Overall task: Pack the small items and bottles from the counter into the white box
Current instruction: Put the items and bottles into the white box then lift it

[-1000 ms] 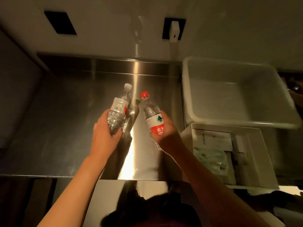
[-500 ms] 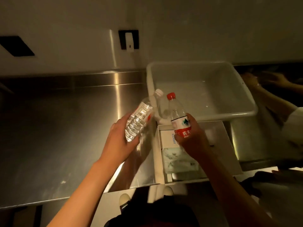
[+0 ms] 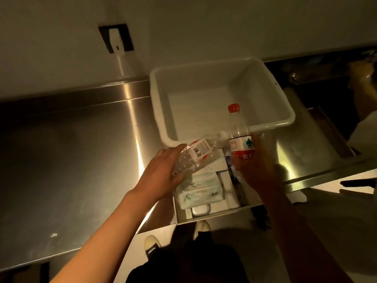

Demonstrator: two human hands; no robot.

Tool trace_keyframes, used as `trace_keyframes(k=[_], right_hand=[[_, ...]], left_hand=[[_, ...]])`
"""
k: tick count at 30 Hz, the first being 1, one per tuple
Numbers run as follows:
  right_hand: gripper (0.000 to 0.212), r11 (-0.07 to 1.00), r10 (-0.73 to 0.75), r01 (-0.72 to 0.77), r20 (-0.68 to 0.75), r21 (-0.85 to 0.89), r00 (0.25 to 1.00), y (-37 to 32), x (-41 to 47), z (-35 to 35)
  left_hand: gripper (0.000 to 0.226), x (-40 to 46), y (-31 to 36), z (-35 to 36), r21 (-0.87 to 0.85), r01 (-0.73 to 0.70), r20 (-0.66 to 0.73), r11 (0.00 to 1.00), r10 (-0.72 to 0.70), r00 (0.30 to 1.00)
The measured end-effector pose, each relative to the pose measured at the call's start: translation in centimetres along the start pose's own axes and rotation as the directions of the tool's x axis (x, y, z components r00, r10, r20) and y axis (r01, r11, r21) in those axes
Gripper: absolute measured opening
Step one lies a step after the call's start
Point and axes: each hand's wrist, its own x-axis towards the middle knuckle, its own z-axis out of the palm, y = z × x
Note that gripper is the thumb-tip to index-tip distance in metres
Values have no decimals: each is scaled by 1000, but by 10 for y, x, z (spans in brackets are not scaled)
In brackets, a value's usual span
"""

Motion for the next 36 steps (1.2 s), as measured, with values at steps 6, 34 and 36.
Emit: trace_keyframes(k=[6,34,36], right_hand=[[62,998,-11,10,6,65,1000,12,5,-13],[79,924,-331,371,300,-88,895,41,-13,-14],[77,899,-348,416,351,-136,869,42,-15,-12]], left_hand=[[84,24,11,19,127,-106,122,986,90,988],[67,3,0,30,107,122,-200,987,-98,975],[66,-2,-2,26,66,126,-215,990,-109,971]])
